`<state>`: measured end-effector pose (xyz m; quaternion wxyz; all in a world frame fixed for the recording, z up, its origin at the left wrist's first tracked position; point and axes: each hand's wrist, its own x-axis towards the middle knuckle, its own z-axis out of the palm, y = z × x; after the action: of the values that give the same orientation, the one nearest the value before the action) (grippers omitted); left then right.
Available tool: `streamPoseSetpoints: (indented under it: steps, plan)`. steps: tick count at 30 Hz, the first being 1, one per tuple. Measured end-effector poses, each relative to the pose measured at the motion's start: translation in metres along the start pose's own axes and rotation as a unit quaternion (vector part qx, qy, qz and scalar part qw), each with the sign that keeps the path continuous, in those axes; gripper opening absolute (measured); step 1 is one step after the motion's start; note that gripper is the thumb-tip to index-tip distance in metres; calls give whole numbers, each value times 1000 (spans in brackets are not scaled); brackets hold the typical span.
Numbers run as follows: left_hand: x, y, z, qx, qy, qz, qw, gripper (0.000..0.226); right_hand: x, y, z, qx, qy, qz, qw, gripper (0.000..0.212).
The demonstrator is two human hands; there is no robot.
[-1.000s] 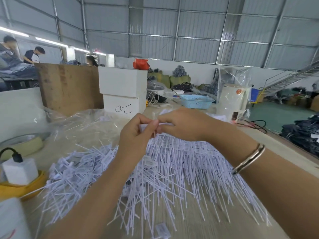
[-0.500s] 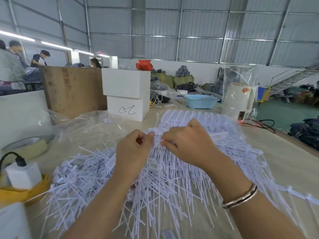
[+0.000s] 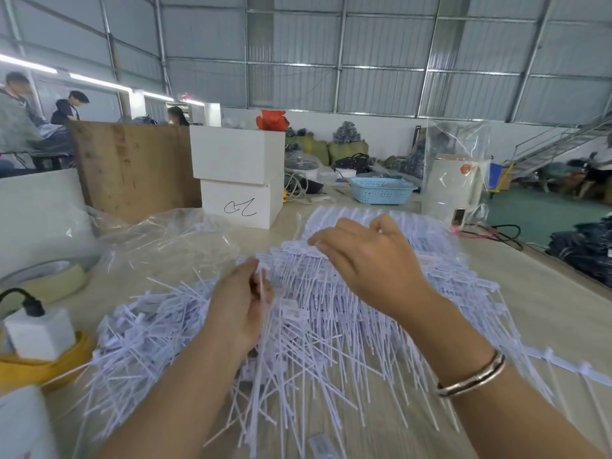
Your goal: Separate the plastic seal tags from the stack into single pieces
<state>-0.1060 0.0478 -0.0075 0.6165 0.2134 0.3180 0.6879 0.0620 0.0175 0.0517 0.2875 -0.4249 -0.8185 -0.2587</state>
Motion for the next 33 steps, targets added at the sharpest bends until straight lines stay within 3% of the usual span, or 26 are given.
streamPoseSetpoints:
  steps: [1, 2, 4, 7, 8, 9, 10, 13, 14, 17, 21, 23, 25, 27, 33]
  plan:
    - [0, 1, -3, 124, -3, 61, 990, 25, 0, 2, -4, -2, -40, 18, 999, 38]
    - [-2, -1, -6, 285, -7, 137, 949, 23, -1, 4, -5, -11, -81, 29, 996, 36]
    - [-3, -6, -13, 537, -14, 283, 794, 23, -3, 7, -4, 25, -144, 51, 988, 39]
    - [-4, -8, -18, 731, -20, 329, 597, 39, -1, 6, -8, 142, -204, 91, 964, 42]
    - [-5, -8, -19, 769, -1, 331, 546, 44, -1, 5, -8, 162, -214, 88, 959, 40]
    - [-7, -7, -20, 776, 15, 354, 522, 48, -1, 6, -8, 176, -222, 85, 955, 37]
    - [-10, -6, -18, 747, 9, 391, 537, 49, -1, 5, -7, 187, -229, 84, 952, 36]
    - [-24, -4, -8, 523, -134, 422, 729, 37, -2, 2, -9, 232, -242, 92, 938, 36]
    - [-29, -5, -5, 470, -183, 407, 761, 31, -1, 2, -9, 241, -241, 89, 936, 36]
    - [-36, -13, 1, 463, -199, 422, 754, 11, -2, 2, -8, 237, -234, 87, 939, 33]
    - [-35, -23, -2, 479, -171, 444, 738, 22, -4, 7, -7, 161, -224, 83, 958, 25]
    - [-34, -25, -3, 460, -160, 428, 761, 23, -4, 10, -9, 73, -239, 39, 968, 19]
    - [-34, -25, -5, 442, -163, 386, 793, 16, -5, 10, -10, 32, -252, 6, 967, 31]
    - [-35, -26, -5, 439, -178, 364, 802, 11, -5, 9, -11, 17, -247, -10, 969, 35]
    - [-34, -24, 1, 324, -129, 281, 894, 19, -5, 0, -8, -84, -134, -49, 986, 32]
